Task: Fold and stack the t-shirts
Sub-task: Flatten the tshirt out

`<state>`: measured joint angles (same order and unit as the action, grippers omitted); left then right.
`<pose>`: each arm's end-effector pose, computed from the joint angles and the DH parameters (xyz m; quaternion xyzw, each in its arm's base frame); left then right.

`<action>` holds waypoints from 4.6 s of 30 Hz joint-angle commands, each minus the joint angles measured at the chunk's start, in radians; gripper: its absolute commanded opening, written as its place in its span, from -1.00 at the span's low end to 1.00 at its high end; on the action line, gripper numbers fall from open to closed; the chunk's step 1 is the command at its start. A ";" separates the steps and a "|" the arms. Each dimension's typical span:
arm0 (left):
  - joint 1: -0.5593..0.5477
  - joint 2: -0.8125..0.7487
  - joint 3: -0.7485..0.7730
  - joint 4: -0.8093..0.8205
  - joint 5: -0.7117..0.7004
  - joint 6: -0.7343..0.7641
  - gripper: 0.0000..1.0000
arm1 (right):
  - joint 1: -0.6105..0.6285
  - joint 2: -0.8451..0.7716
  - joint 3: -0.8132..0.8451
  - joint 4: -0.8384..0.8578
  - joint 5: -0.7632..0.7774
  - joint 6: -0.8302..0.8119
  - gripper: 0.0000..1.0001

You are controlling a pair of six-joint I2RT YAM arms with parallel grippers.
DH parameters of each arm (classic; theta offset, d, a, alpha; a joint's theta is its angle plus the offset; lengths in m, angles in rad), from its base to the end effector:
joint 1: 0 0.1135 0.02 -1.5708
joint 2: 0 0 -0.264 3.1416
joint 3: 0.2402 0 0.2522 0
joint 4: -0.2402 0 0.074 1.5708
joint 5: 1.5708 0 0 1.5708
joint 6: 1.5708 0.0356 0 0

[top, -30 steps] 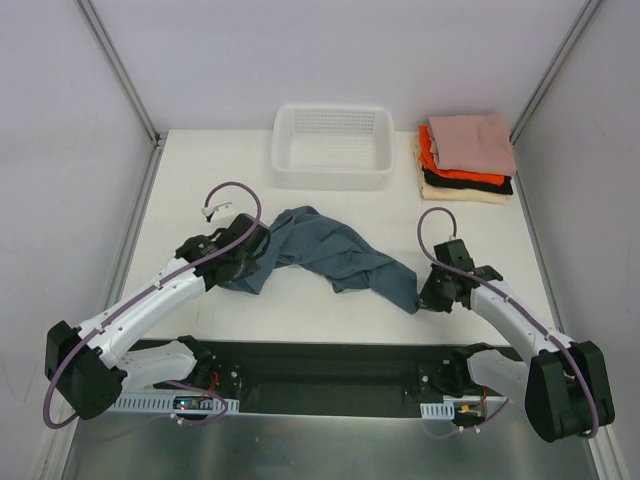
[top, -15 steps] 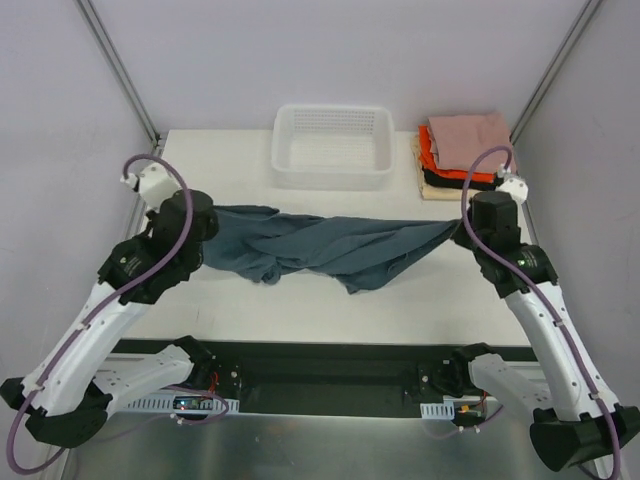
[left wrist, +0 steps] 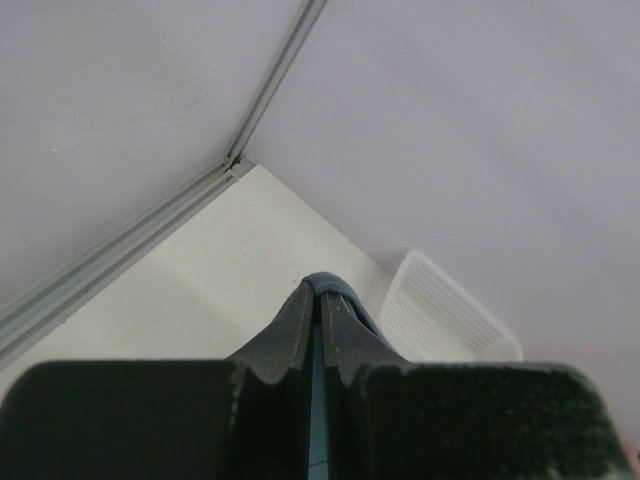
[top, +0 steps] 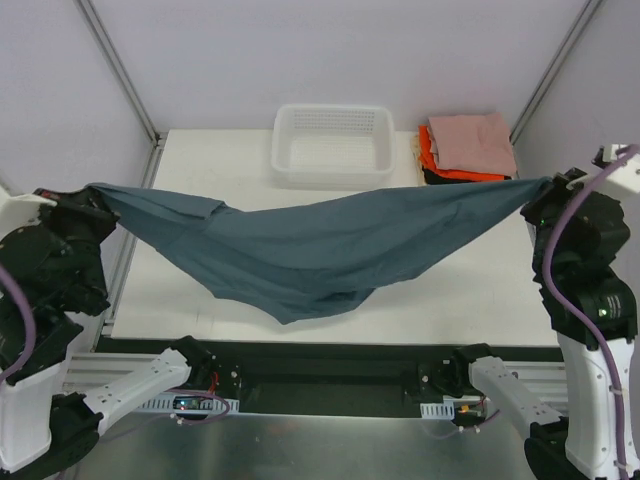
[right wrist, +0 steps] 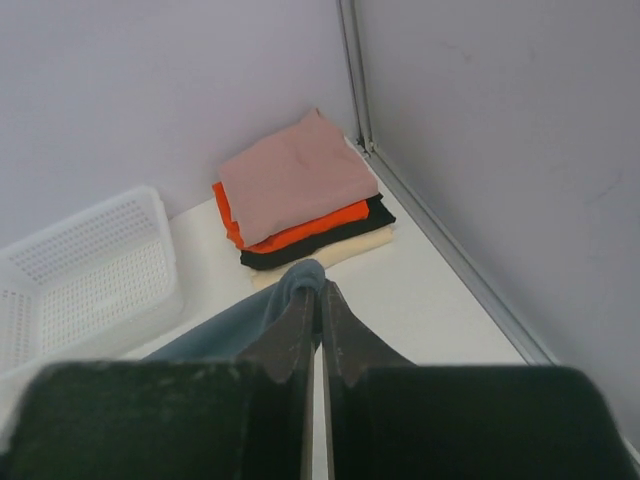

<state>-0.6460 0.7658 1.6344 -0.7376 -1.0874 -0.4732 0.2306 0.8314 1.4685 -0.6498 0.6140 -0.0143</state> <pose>0.0444 0.0060 0.5341 -0.3388 0.5957 -0.0525 0.7264 0.1083 0.0044 0.5012 0.1279 0.6992 -0.1415 0.6891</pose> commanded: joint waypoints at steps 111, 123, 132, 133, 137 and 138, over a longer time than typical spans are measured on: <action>0.325 0.000 -0.979 0.124 0.544 -0.429 -1.00 | 0.501 0.305 -0.418 -0.080 -0.476 0.149 0.93; 0.327 0.018 -0.946 0.110 0.503 -0.400 -1.00 | 0.440 0.640 -0.316 -0.082 -0.554 0.143 0.95; 0.328 0.023 -0.927 0.112 0.489 -0.393 -1.00 | 0.576 0.692 -0.496 -0.013 -0.902 0.185 0.77; 0.328 0.024 -0.924 0.112 0.488 -0.393 -1.00 | 0.599 0.693 -0.507 -0.002 -0.989 0.174 0.72; 0.328 0.039 -0.923 0.113 0.486 -0.398 -1.00 | 0.751 0.664 -0.496 0.012 -1.039 0.119 0.73; 0.328 0.041 -0.923 0.112 0.488 -0.398 -1.00 | 0.815 0.634 -0.475 -0.002 -1.028 0.099 0.72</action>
<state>-0.3317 0.7944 0.6727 -0.6140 -0.5629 -0.8753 0.9070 1.5238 0.9524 -0.6662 -0.2962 0.1421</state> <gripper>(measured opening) 0.010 0.862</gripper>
